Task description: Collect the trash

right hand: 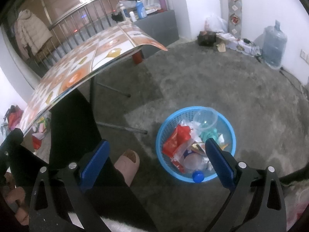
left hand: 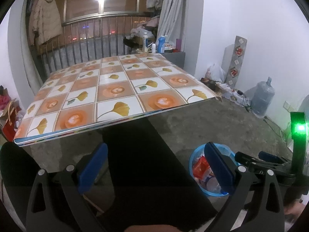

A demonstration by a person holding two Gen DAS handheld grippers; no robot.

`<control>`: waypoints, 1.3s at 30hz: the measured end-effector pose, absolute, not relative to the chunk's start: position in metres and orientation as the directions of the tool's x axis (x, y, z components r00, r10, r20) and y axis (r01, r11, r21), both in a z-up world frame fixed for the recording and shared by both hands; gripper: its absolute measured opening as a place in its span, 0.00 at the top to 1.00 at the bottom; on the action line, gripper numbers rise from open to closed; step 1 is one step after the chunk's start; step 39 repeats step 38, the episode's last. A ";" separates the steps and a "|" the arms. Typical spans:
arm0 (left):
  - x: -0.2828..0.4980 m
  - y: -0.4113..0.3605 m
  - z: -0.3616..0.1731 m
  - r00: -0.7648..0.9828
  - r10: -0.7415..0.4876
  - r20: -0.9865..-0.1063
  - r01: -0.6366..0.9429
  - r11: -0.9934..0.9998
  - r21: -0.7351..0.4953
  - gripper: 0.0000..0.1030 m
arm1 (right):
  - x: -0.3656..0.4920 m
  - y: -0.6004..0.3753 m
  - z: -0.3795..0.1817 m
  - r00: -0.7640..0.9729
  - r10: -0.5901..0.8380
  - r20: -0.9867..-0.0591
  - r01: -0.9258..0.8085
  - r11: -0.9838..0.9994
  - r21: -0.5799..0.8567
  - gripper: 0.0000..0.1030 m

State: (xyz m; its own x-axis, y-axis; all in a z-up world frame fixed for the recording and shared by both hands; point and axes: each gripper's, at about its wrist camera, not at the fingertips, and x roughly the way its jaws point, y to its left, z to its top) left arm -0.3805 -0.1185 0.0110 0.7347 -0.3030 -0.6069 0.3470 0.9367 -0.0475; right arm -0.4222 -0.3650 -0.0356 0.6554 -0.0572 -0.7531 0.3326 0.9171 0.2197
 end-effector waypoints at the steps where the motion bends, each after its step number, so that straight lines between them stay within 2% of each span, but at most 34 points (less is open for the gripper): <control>1: -0.379 -0.119 0.010 0.733 -0.299 -0.611 0.345 0.938 -0.045 0.05 | -0.423 -0.365 -0.036 0.655 -0.057 -0.753 0.331 0.918 0.218 0.08; 20: -0.381 -0.117 0.014 0.708 -0.387 -0.591 0.402 0.909 -0.114 0.05 | -0.423 -0.366 -0.037 0.649 -0.054 -0.759 0.337 0.914 0.224 0.08; 39: -0.379 -0.121 0.013 0.717 -0.339 -0.610 0.376 0.924 -0.072 0.05 | -0.423 -0.366 -0.037 0.649 -0.052 -0.759 0.337 0.914 0.225 0.08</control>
